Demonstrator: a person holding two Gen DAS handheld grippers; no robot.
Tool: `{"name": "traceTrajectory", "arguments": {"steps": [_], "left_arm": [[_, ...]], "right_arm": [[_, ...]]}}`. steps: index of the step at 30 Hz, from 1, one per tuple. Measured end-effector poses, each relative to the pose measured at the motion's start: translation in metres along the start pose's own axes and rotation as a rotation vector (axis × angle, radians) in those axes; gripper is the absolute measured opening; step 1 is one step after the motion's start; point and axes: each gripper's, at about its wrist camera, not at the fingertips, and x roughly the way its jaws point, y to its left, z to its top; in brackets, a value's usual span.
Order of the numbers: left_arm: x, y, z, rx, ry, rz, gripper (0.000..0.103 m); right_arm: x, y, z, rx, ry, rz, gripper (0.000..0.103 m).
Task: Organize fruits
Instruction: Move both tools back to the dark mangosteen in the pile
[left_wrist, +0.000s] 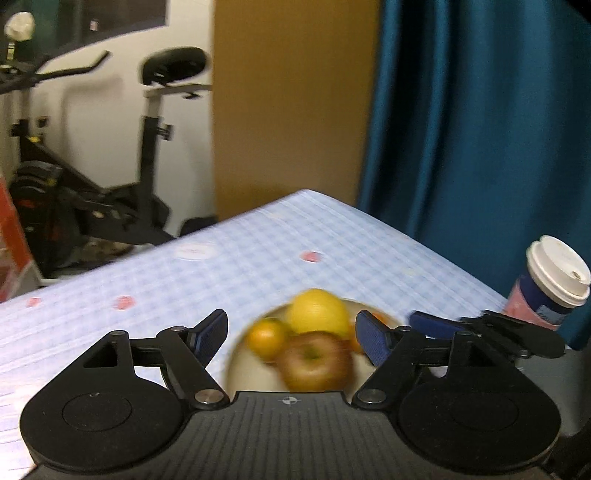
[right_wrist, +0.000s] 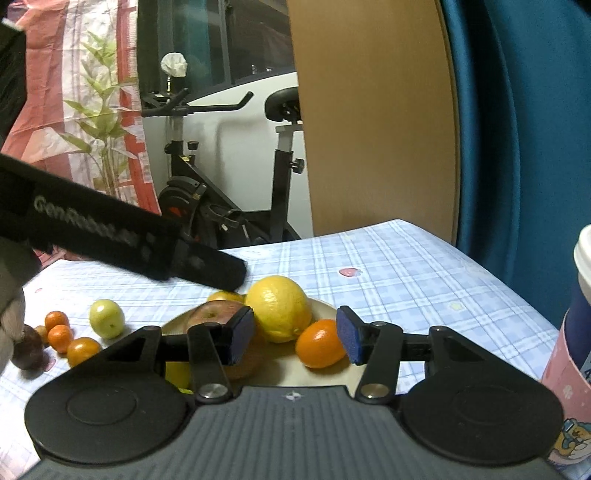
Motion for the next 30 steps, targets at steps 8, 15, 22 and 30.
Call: {"name": "traceTrajectory", "arguments": {"steps": [8,15,22,30], "left_arm": [[-0.051,0.076,-0.018,-0.096,-0.053,0.129,0.078],[-0.09,0.14,-0.04,-0.191,-0.053,0.234,0.078],[-0.112,0.179,-0.059,-0.287,-0.036,0.249,0.078],[-0.104,0.188,-0.099,-0.344,0.027,0.18,0.078]], "right_arm": [[-0.005,0.031,0.008,-0.044,-0.02,0.078,0.053],[0.0,0.073,0.009,-0.102,-0.02,0.211,0.053],[0.013,0.118,0.006,-0.167,0.025,0.331,0.054],[0.044,0.184,-0.005,-0.247,0.169,0.529,0.056]]}}
